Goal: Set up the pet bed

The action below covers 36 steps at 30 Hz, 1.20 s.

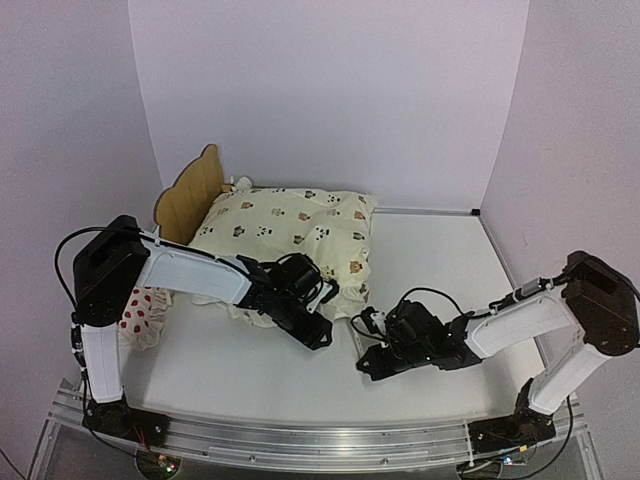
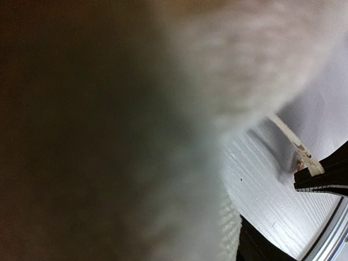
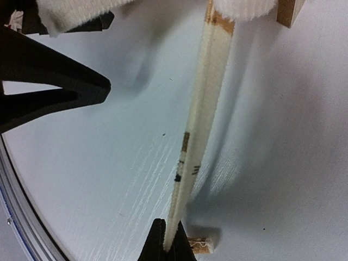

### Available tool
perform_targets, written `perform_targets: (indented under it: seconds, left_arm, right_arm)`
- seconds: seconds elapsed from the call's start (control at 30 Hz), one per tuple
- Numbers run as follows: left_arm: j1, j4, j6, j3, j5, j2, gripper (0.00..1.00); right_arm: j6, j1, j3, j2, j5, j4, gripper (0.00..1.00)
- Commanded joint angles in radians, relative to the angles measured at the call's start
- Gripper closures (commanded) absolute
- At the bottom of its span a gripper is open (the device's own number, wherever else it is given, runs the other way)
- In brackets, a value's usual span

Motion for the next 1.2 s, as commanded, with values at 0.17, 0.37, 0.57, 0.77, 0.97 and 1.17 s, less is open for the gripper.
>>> perform_targets:
  seconds: [0.17, 0.37, 0.57, 0.77, 0.97, 1.17]
  left_arm:
    - [-0.016, 0.030, 0.013, 0.108, -0.349, -0.044, 0.32]
    - [-0.013, -0.001, 0.055, 0.170, -0.459, -0.081, 0.35]
    - [-0.013, -0.020, 0.037, 0.184, -0.503, -0.124, 0.37]
    - [-0.015, -0.021, -0.006, 0.132, -0.522, -0.193, 0.36]
    - [-0.016, -0.044, -0.050, 0.073, -0.415, -0.271, 0.30]
    - [-0.042, -0.095, -0.112, -0.034, -0.366, -0.365, 0.23]
  right_arm:
    - [-0.010, 0.008, 0.063, 0.063, -0.057, -0.068, 0.96]
    - [-0.024, 0.008, 0.088, 0.069, -0.065, -0.092, 0.77]
    - [-0.062, 0.008, 0.116, 0.024, -0.040, -0.167, 0.60]
    - [-0.120, 0.008, 0.157, -0.069, -0.003, -0.297, 0.49]
    - [-0.171, 0.008, 0.198, -0.176, 0.066, -0.376, 0.41]
    - [-0.165, 0.008, 0.212, -0.214, 0.231, -0.382, 0.46]
